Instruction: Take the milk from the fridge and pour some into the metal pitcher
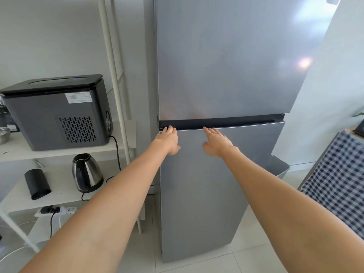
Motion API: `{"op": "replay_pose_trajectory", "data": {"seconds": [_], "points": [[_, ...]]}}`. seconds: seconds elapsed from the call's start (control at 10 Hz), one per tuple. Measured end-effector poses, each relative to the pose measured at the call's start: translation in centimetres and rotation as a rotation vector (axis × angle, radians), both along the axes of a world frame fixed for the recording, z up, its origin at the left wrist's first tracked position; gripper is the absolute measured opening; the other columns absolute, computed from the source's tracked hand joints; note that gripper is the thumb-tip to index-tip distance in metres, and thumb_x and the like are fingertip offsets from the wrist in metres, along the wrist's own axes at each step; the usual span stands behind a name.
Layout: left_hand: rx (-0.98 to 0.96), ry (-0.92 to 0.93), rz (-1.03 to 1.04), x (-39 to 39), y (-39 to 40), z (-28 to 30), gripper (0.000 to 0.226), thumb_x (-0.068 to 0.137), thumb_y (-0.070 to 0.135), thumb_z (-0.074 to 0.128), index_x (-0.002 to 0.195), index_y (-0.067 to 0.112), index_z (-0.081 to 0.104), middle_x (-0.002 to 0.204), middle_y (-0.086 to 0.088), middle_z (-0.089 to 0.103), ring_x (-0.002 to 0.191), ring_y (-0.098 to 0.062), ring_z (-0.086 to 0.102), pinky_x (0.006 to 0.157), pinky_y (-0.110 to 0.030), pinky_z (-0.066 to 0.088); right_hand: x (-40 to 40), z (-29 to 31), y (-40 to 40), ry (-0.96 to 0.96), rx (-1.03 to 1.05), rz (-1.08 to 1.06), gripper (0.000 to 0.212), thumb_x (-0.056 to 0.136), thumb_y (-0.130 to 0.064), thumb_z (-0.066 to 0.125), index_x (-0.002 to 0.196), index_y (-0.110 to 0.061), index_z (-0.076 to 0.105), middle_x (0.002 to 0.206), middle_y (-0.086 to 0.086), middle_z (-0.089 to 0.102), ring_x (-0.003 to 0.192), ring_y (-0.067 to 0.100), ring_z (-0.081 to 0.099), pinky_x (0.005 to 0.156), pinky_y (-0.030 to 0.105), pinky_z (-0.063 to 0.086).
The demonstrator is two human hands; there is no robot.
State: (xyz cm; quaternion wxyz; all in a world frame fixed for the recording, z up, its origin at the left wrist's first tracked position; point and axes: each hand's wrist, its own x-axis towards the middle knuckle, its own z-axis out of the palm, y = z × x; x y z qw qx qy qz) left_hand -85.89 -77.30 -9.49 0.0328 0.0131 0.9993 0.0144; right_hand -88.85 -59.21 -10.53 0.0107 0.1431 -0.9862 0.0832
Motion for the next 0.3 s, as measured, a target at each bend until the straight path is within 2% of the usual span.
{"op": "replay_pose_trajectory", "data": {"seconds": [0.1, 0.3], "points": [[-0.047, -0.032, 0.034, 0.0, 1.2, 0.2, 0.079, 0.098, 0.037, 0.044, 0.152, 0.000, -0.001, 0.161, -0.015, -0.005, 0.150, -0.026, -0.001, 0.120, -0.042, 0.016, 1.4, -0.6, 3.5, 0.010, 0.050, -0.085, 0.061, 0.099, -0.037, 0.031, 0.151, -0.011, 0.012, 0.159, 0.006, 0.018, 0.148, 0.020, 0.006, 0.116, 0.042, 0.014], [-0.051, -0.095, 0.008, 1.6, 7.3, 0.0, 0.077, 0.099, 0.038, 0.043, 0.152, 0.001, 0.001, 0.161, -0.013, -0.007, 0.150, -0.026, -0.004, 0.119, -0.045, 0.014, 5.7, -2.2, 13.6, -0.016, 0.057, -0.298, 0.062, 0.099, -0.045, 0.025, 0.150, -0.010, 0.019, 0.156, 0.005, 0.024, 0.147, 0.021, 0.009, 0.116, 0.046, 0.016]]}}
